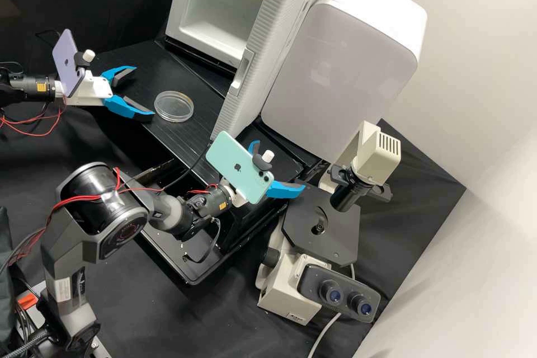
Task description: Place the petri dish in the incubator
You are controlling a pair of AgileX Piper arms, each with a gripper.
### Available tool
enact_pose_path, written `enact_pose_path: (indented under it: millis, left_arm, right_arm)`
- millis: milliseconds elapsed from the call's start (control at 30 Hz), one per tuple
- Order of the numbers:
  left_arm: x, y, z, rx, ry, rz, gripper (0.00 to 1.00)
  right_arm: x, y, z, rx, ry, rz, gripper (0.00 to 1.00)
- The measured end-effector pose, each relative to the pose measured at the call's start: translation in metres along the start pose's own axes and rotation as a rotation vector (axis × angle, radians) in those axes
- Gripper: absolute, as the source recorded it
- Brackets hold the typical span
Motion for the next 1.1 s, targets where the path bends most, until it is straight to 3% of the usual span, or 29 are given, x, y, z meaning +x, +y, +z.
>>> enact_pose_path:
  millis: [567,800,1100]
  left_arm:
    - [0.042,0.010,0.015,0.019,-0.062,-0.071,1.00]
    - [0.047,0.008,0.023,-0.067,-0.124,-0.131,1.00]
    - [0.047,0.007,0.025,-0.092,-0.139,-0.138,1.00]
  right_arm:
    - [0.000,0.000,0.000,0.000,0.000,0.000,1.00]
    - [0.000,0.000,0.000,0.000,0.000,0.000,1.00]
    - [0.000,0.000,0.000,0.000,0.000,0.000,1.00]
